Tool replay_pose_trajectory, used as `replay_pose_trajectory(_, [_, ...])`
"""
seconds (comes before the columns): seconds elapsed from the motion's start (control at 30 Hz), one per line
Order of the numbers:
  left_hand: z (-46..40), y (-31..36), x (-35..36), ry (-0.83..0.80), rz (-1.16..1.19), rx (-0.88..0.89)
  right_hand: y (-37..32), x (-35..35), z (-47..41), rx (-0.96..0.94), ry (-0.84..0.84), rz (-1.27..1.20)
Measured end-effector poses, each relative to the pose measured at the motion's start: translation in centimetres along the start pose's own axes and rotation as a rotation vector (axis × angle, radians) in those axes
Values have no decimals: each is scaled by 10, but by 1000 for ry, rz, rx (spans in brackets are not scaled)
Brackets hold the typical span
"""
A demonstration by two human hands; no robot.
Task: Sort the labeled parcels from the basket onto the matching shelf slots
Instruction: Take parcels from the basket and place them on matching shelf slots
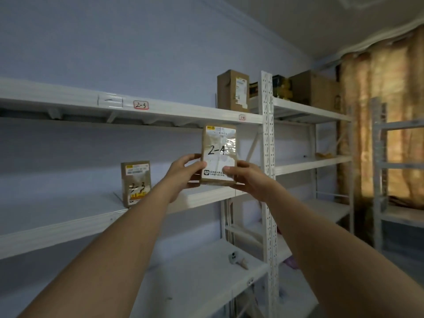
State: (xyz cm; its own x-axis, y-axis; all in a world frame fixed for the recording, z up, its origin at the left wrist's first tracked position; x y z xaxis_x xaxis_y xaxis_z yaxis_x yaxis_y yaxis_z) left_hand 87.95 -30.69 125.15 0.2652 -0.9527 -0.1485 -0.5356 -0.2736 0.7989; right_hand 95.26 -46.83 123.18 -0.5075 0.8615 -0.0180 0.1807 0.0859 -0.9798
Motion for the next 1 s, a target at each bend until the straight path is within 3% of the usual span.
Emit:
replay_pose_trajectory(0.23, [-95,6,39,-98,-24,133,-31,-62,-58,-105,107,-40])
replay_pose_trajectory(0.63, [-267,35,22,41,1,367,-137,-86,-190,-381,261,-71])
replay_pose_trajectory(1.0, [-349,41,65,164,-332,574,-175,-136,-267,-535,237,-49])
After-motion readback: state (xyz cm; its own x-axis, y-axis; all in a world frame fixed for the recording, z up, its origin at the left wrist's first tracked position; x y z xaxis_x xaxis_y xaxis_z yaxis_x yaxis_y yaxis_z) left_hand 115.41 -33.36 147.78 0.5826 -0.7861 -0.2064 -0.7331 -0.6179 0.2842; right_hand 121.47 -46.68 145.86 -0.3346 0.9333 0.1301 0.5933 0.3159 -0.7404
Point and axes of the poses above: each hand's wrist, its own z-axis away from the middle knuckle, its own x-axis out of the palm, y = z × x, the point moved 7 cm from there along -z, towards the middle knuckle, and after that the axes turned 10 degrees about x, right-handed, at the moved point
